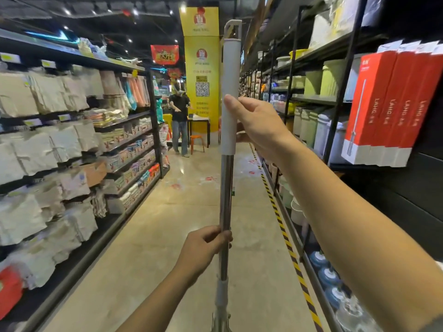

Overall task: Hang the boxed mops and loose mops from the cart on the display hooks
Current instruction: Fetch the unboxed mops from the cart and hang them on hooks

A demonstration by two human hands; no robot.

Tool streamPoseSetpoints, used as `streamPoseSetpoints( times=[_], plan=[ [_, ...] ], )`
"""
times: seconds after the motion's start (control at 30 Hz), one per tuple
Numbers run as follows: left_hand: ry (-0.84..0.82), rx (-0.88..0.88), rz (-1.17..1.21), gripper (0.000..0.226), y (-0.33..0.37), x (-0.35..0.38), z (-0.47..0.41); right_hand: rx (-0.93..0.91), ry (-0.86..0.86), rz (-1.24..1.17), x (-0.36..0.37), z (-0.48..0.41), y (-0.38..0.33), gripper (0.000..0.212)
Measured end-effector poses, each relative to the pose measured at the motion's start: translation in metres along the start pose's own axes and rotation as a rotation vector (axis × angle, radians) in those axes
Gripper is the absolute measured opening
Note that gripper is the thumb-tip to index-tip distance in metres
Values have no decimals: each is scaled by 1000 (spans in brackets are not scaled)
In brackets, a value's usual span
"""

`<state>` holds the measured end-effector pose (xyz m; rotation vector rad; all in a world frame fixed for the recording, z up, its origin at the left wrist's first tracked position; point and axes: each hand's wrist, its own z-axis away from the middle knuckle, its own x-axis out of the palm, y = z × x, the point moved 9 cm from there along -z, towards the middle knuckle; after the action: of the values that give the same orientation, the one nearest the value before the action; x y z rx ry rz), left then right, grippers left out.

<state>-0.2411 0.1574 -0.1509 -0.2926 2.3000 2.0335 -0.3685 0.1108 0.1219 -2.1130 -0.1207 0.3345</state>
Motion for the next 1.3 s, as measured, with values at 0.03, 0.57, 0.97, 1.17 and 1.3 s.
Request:
streamPoseSetpoints(
  times=[0.03,0.57,0.97,1.17,1.3],
  plan=[
    [-14,2,2,14,0,5,-17,2,11,22,-7,-12,7,30],
    [-519,227,-27,16,14,139,-276,108,437,317,-161,-149,105,37],
    [-873,389,-24,20,50,291,-342,180,805,497,-304,-130,116,46],
    [-944,390,6,17,64,377,-341,181,886,570,-376,-103,112,33],
    [-983,380,42,19,72,435,-334,186,937,627,-423,-81,109,26]
  ],
)
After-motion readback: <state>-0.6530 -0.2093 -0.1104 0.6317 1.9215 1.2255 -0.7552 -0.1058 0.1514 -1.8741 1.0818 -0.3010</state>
